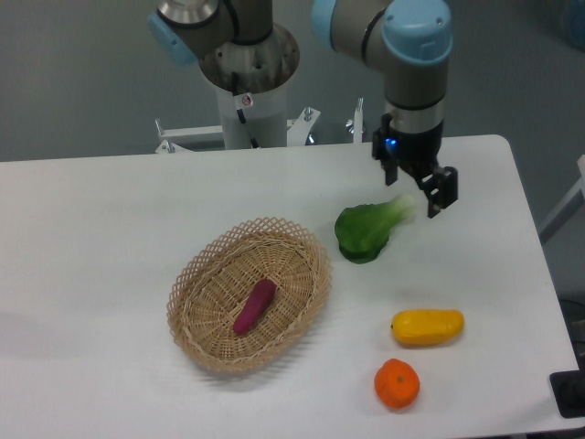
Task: Pick up the sweet potato from the basket
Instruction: 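Move the open gripper over the wicker basket above the purple sweet potato, then lower the gripper into the basket and close it on the sweet potato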
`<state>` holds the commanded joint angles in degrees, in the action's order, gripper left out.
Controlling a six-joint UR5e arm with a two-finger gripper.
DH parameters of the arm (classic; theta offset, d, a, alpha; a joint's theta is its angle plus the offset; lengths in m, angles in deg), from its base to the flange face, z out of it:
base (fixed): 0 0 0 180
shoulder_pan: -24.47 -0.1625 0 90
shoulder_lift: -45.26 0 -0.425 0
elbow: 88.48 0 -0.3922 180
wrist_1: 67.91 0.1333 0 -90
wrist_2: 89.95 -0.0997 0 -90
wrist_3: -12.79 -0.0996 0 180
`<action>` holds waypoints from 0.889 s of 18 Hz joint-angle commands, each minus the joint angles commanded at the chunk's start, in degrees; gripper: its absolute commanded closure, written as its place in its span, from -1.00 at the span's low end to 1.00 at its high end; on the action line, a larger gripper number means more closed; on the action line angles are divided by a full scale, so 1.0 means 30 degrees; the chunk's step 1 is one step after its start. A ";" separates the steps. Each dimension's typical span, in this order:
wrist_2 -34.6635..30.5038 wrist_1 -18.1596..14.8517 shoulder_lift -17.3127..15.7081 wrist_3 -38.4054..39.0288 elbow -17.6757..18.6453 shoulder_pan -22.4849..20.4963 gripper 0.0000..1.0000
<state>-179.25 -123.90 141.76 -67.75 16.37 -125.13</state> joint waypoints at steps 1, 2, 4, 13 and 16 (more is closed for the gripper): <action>0.0058 -0.0058 0.0088 0.1056 -0.0028 0.0556 -1.00; 0.0029 -0.0087 0.0175 0.2227 -0.0028 0.1228 -1.00; 0.0000 -0.0001 0.0613 0.5183 0.0001 0.2460 -1.00; -0.0088 0.2840 0.4157 1.1028 -0.0028 0.6477 -1.00; -0.0059 0.3280 0.4745 1.0911 -0.0058 0.6889 -1.00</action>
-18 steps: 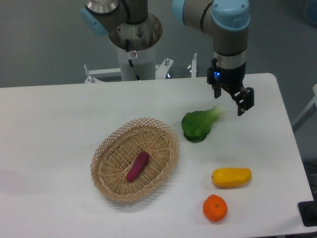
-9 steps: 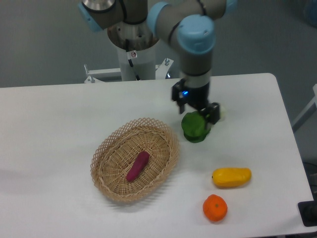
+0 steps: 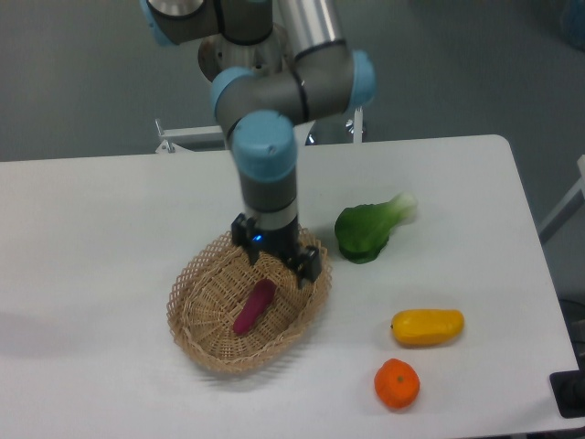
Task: Pick up the sweet potato from the basket
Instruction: 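Lower the gripper into the basket and close it on the sweet potato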
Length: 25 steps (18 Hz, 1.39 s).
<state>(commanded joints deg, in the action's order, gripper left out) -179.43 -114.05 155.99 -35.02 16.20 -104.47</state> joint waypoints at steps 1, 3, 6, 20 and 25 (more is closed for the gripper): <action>0.0000 0.0088 0.0205 -0.0001 -0.0029 0.0117 -1.00; -0.0029 0.0118 0.0615 -0.0030 -0.0175 0.0264 -1.00; -0.0117 0.0701 0.1056 -0.0117 -0.0117 0.0382 -1.00; -0.0527 0.1671 0.1701 -0.1113 -0.0117 0.0470 0.40; -0.0527 0.1671 0.1468 -0.1524 -0.0351 0.0382 0.58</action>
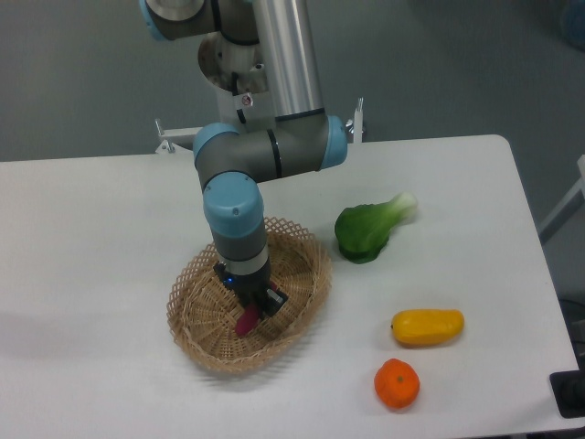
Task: Pick up the sweet potato from the basket
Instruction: 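Lower the gripper into the basket and close it on the sweet potato, then lift the sweet potato out of the basket toward the bok choy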
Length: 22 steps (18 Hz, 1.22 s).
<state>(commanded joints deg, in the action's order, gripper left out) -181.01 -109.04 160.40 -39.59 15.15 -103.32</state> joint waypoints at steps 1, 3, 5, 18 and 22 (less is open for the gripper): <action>0.0029 0.0000 -0.0146 -0.0145 -0.0029 -0.0087 0.58; 0.0029 -0.0320 -0.0498 -0.0613 -0.0437 -0.0437 0.58; 0.0058 -0.0410 -0.0966 -0.1518 -0.0674 -0.0993 0.58; 0.0525 -0.4834 -0.2550 -1.0128 -0.3398 -0.7758 0.58; 0.2019 -0.4863 -0.2579 -1.2797 -0.3399 -0.9986 0.58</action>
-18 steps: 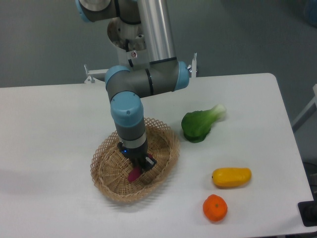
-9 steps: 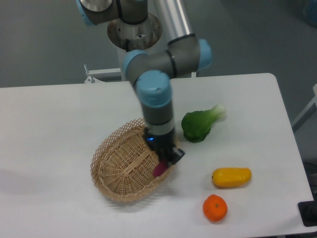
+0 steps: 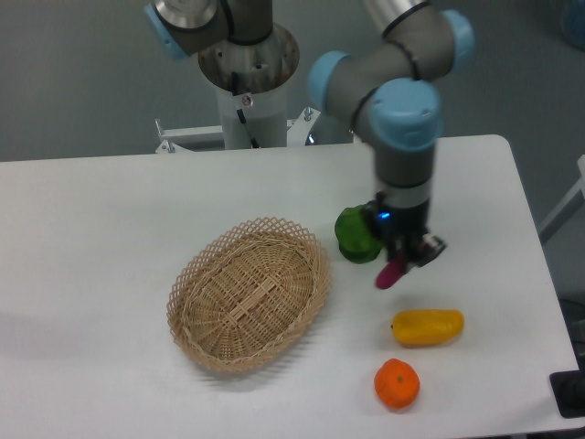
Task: Pick up the sweet potato from the basket
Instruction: 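Lift the sweet potato out of the basket toward the bok choy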
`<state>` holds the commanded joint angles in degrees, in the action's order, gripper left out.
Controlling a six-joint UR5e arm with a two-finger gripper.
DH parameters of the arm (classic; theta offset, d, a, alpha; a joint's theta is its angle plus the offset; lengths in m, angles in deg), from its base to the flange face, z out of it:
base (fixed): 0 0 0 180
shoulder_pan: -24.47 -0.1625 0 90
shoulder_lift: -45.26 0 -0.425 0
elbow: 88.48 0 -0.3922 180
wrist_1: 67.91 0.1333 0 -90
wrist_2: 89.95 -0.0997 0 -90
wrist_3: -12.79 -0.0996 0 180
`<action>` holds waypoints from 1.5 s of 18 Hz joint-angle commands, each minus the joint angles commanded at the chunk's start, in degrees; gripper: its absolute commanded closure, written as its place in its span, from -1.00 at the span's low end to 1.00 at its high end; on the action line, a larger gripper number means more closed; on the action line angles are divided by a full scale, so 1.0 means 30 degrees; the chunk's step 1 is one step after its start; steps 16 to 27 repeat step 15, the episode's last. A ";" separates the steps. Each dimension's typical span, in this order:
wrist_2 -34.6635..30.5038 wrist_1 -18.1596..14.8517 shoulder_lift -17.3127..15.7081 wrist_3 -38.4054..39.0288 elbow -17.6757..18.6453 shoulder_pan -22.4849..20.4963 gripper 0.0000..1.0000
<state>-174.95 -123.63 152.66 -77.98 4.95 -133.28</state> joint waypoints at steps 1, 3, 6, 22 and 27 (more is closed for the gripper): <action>0.0061 0.0000 0.0029 -0.0615 0.0000 -0.0353 0.58; 0.0061 0.0000 0.0029 -0.1409 0.0000 -0.0765 0.58; 0.0061 0.0029 0.0029 -0.1617 0.0000 -0.0884 0.58; 0.0120 0.0029 0.0000 -0.1588 0.0146 -0.0884 0.58; 0.0120 0.0029 0.0000 -0.1588 0.0146 -0.0884 0.58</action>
